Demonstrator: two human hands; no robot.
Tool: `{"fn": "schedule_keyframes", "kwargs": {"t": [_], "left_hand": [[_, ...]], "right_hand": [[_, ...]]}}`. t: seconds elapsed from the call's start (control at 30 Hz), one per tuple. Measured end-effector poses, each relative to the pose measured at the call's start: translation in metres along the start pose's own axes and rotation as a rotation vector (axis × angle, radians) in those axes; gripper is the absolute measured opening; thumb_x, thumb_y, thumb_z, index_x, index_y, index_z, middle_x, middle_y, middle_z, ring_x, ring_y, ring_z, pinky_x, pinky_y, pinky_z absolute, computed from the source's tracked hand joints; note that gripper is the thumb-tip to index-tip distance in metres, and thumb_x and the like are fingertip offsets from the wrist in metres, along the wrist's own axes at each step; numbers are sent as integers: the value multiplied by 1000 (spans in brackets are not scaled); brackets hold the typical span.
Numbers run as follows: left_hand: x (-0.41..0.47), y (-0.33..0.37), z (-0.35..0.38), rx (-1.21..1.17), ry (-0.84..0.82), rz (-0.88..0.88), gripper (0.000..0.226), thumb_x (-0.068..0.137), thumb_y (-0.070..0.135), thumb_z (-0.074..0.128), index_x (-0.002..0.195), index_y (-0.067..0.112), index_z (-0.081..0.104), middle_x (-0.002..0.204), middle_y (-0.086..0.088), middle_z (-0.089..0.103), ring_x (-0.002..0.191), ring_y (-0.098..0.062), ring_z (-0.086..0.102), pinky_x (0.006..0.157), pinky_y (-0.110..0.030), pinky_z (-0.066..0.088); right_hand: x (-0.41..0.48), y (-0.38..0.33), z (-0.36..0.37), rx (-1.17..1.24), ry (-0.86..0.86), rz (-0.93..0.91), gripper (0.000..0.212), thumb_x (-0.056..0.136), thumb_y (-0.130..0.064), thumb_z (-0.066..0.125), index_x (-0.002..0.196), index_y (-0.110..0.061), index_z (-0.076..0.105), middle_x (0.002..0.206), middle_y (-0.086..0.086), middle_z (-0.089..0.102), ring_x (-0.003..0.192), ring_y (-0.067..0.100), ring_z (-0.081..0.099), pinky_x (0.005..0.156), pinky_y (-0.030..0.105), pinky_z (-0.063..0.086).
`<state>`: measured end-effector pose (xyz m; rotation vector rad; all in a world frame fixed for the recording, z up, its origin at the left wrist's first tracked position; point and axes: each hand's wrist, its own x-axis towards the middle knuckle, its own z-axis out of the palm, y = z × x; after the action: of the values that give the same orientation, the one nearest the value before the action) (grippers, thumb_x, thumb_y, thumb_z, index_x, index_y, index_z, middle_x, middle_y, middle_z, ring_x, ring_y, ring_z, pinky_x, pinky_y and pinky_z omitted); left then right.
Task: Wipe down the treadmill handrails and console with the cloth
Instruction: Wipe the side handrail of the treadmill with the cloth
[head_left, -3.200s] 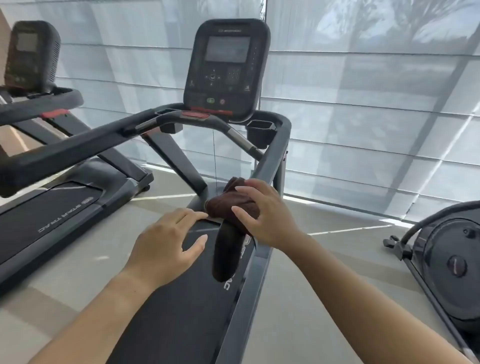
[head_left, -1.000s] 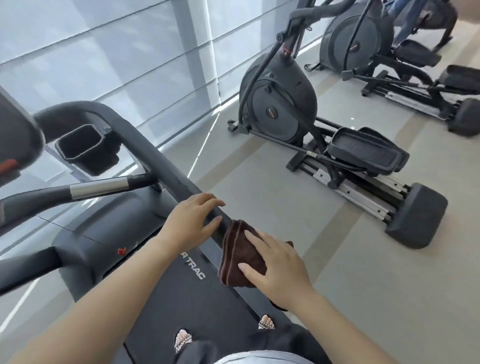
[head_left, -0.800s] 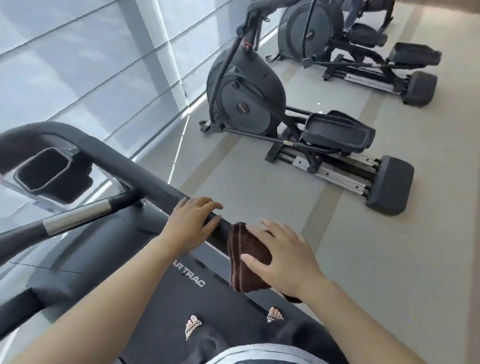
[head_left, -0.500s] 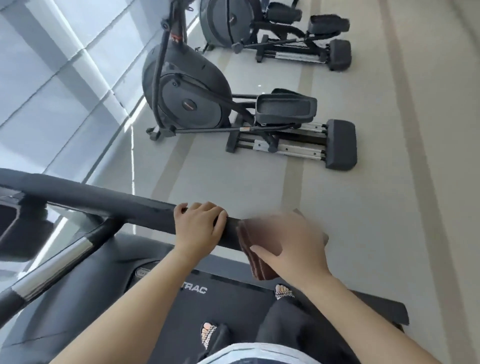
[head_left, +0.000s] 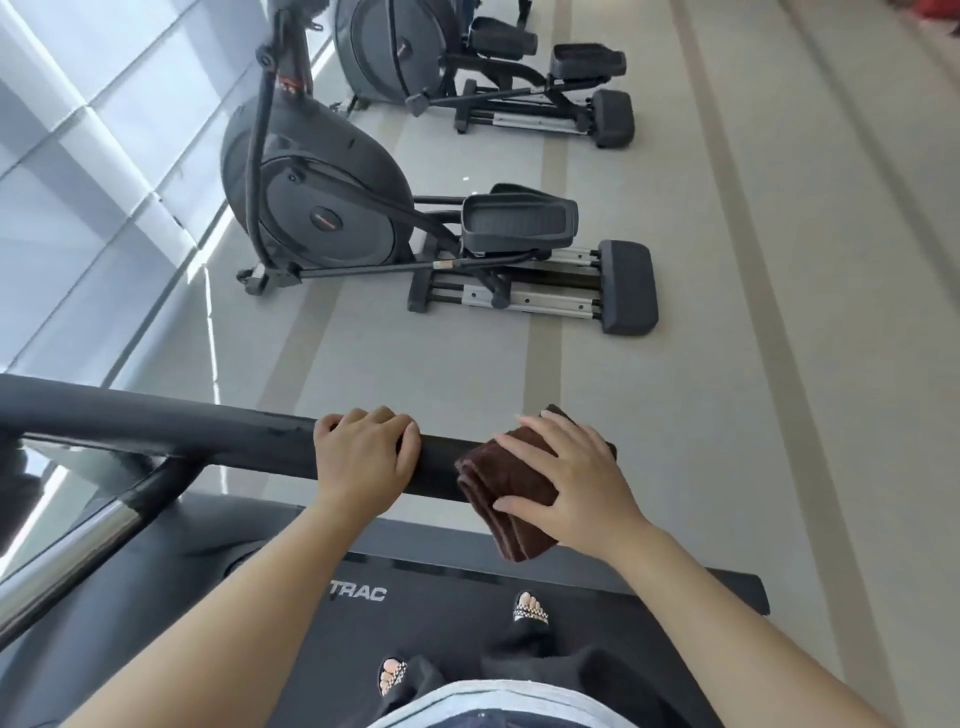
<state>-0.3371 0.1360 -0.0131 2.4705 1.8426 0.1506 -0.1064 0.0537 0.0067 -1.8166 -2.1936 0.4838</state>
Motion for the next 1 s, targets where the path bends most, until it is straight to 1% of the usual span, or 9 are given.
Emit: {"fn": "schedule_keyframes", "kwargs": {"t": [0.1, 0.17, 0.23, 0.37, 0.5, 0.57, 0.7, 0.9, 1.0], "left_hand": [[-1, 2, 0, -2, 12, -10, 48, 88, 40, 20, 81, 30, 66, 85, 7, 68, 78, -20, 59, 82, -38, 31], [-1, 3, 0, 3, 20, -14, 46, 88, 38, 22, 80, 30, 67, 85, 7, 68, 77, -20, 59, 81, -37, 30], [-1, 3, 2, 2, 31, -16, 45, 88, 37, 24, 79, 29, 67, 85, 7, 69, 77, -21, 59, 80, -37, 30], [-1, 5, 1, 2, 38, -38, 43, 88, 35, 27, 78, 28, 68, 85, 7, 69, 78, -21, 59, 80, -37, 29], [-3, 5, 0, -18, 40, -35, 47, 87, 37, 22, 78, 29, 68, 85, 9, 69, 80, -20, 59, 80, -37, 29], [-3, 5, 0, -26, 43, -39, 50, 87, 38, 20, 79, 29, 68, 85, 10, 69, 80, -20, 60, 80, -37, 30], [-2, 6, 0, -34, 72, -43, 50, 87, 37, 20, 78, 29, 69, 85, 9, 70, 76, -20, 59, 78, -37, 31], [-2, 9, 1, -38, 67, -57, 51, 88, 38, 19, 78, 31, 69, 87, 12, 69, 77, -18, 59, 79, -38, 32], [-2, 9, -1, -35, 30, -65, 54, 87, 40, 14, 83, 33, 68, 93, 13, 68, 83, -17, 58, 84, -38, 31]], "right_hand": [[-6, -22, 10, -62, 101, 201, 72, 80, -77, 34, 136, -33, 43, 150, 8, 37, 140, 31, 27, 108, 62, 23], [-5, -41, 19, -138, 135, 378, 81, 79, -78, 26, 135, -22, 45, 144, 15, 43, 135, 36, 34, 104, 65, 27], [3, -49, 23, -179, 163, 435, 83, 78, -78, 29, 129, -16, 52, 137, 15, 52, 129, 39, 42, 101, 64, 30], [23, -39, 16, -152, 164, 314, 70, 79, -74, 37, 114, -18, 61, 121, 7, 63, 114, 32, 53, 95, 53, 38], [-3, -12, 20, -100, 188, 9, 54, 80, -61, 52, 118, -23, 55, 124, 3, 58, 114, 28, 51, 94, 49, 43], [-11, 7, 19, -30, 211, -102, 59, 78, -57, 61, 124, -22, 52, 130, 4, 54, 119, 27, 49, 97, 48, 42], [1, 12, 10, 133, 146, -37, 85, 71, -61, 68, 137, -13, 42, 141, 5, 46, 128, 21, 43, 107, 36, 29], [12, 10, 4, 77, 28, -65, 90, 72, -79, 47, 137, -17, 43, 147, 2, 41, 134, 22, 36, 111, 40, 28], [3, 5, 7, 52, 64, 81, 89, 73, -87, 27, 138, -28, 42, 150, 6, 36, 139, 31, 28, 111, 51, 27]]}}
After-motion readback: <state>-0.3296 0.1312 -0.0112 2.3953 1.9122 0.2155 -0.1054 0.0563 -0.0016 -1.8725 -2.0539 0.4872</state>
